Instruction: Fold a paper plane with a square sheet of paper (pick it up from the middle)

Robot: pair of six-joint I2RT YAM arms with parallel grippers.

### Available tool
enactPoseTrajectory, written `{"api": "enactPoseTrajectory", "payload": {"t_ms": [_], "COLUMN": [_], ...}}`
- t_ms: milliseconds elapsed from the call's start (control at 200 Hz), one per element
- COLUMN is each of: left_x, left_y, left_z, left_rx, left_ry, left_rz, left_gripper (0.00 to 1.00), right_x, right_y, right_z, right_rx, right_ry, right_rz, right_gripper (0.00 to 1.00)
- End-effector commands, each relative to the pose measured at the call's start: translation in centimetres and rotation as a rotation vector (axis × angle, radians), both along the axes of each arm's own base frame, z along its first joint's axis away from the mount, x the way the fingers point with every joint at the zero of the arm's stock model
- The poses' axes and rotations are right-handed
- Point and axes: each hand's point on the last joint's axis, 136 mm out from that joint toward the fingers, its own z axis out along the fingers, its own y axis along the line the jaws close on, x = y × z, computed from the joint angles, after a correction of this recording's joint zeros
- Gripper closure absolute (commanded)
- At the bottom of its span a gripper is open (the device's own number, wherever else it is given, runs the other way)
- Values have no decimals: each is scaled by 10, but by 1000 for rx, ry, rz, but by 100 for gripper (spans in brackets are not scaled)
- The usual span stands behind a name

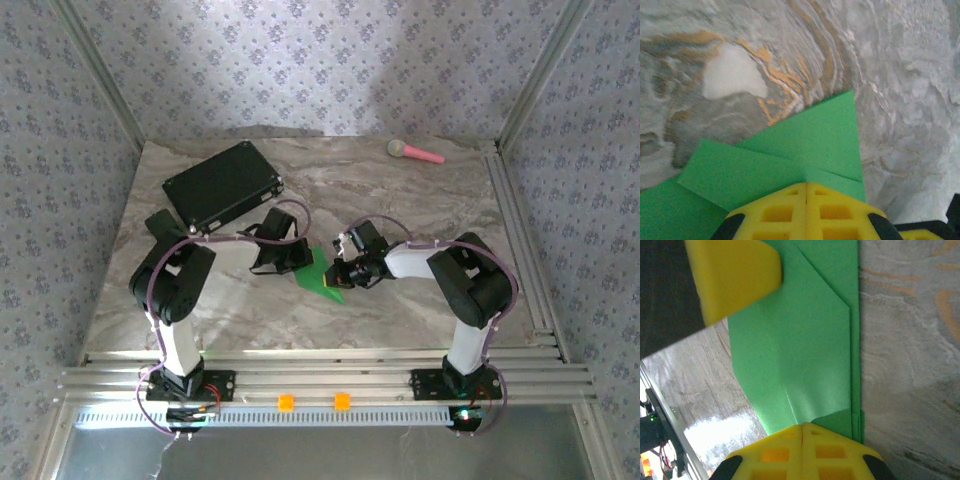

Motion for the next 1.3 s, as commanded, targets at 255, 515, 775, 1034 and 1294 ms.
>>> {"api": "enactPoseTrajectory", "payload": {"t_ms": [255, 515, 775, 1034, 1294], "left_x": [-12, -13, -14, -12, -14], "left_y": [22, 21, 25, 26, 27], "left_z": [-30, -30, -35, -36, -39], "left_rx": [5, 3, 17, 22, 26], "left_ry": [71, 71, 78, 78, 84], "left_rz": [-8, -18, -13, -4, -6], "left_gripper": [96, 96, 97, 98, 98], "right_x": [2, 18, -11, -12, -22], "right_y": [7, 33, 4, -4, -14], "right_z": [11, 5, -29, -10, -4], "right_rx": [-80, -67, -161, -121, -98], "right_ry": [31, 47, 122, 101, 90], "right_rz": [-13, -1, -5, -15, -1], "right_gripper": [99, 98, 98, 96, 93]}}
